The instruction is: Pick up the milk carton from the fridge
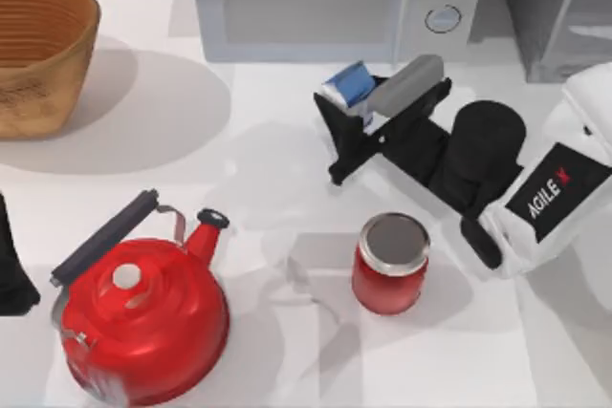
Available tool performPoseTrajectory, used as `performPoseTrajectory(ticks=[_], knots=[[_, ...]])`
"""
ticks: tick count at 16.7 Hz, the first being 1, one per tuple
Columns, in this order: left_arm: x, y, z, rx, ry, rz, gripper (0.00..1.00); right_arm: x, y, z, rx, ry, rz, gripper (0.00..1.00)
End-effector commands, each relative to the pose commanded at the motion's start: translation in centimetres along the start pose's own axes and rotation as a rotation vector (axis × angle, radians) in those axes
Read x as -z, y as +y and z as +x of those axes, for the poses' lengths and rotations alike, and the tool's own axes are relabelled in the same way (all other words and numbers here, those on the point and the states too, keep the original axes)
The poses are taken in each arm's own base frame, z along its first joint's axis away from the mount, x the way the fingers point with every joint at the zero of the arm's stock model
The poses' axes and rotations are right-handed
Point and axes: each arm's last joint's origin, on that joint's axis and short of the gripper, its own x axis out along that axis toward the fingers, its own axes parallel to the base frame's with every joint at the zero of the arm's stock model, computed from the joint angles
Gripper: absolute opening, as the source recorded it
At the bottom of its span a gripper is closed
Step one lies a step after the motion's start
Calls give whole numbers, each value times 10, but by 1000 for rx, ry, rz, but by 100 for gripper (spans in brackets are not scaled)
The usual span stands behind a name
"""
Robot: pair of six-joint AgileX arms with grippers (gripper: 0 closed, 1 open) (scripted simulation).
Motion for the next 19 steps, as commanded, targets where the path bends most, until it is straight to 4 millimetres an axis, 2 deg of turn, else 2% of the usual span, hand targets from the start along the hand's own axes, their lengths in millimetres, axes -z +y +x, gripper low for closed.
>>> performPoseTrajectory(ticks=[13,19], knots=[[0,0,0,0,0,0,100,0,0,0,0,0,0,98],[0,0,0,0,0,0,100,0,0,0,0,0,0,100]])
